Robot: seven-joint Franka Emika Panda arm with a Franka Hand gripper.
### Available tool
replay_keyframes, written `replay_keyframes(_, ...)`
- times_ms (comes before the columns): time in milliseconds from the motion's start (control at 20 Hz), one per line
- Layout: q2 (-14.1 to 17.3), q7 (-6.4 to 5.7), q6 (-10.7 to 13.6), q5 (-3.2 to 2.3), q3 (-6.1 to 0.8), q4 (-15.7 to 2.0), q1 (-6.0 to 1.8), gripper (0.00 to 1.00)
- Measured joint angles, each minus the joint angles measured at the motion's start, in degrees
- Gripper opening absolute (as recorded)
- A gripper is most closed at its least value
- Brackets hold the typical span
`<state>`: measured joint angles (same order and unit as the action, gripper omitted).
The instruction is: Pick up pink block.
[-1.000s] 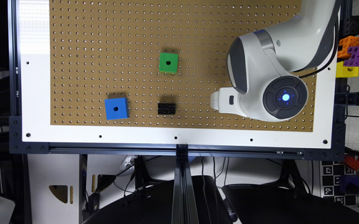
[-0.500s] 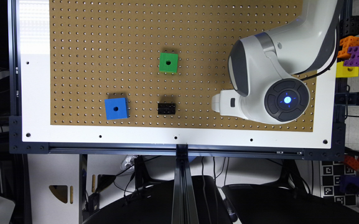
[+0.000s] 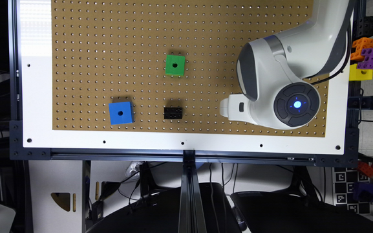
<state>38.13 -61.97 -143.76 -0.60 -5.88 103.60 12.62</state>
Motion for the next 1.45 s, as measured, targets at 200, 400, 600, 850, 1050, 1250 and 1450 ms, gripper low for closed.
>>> replay_keyframes(200, 0.00, 0.00, 0.09, -0.02, 0.02, 0.00, -0.01, 0.00)
replay_keyframes(400, -0.14, 0.00, 0.20, -0.04, 0.04, 0.01, -0.02, 0.00)
replay_keyframes(600, -2.16, 0.00, 2.31, -0.04, 0.06, 0.01, -0.04, 0.00)
replay_keyframes(850, -5.11, 0.00, 5.46, -0.04, 0.07, 0.02, -0.05, 0.00)
replay_keyframes(1050, -9.06, -0.01, 9.35, -0.04, 0.06, 0.02, -0.05, 0.00)
replay_keyframes(1250, -11.94, -0.01, 12.40, -0.04, 0.06, 0.04, -0.04, 0.00)
replay_keyframes(1450, -12.01, -0.01, 12.49, -0.04, 0.06, 0.18, -0.04, 0.00)
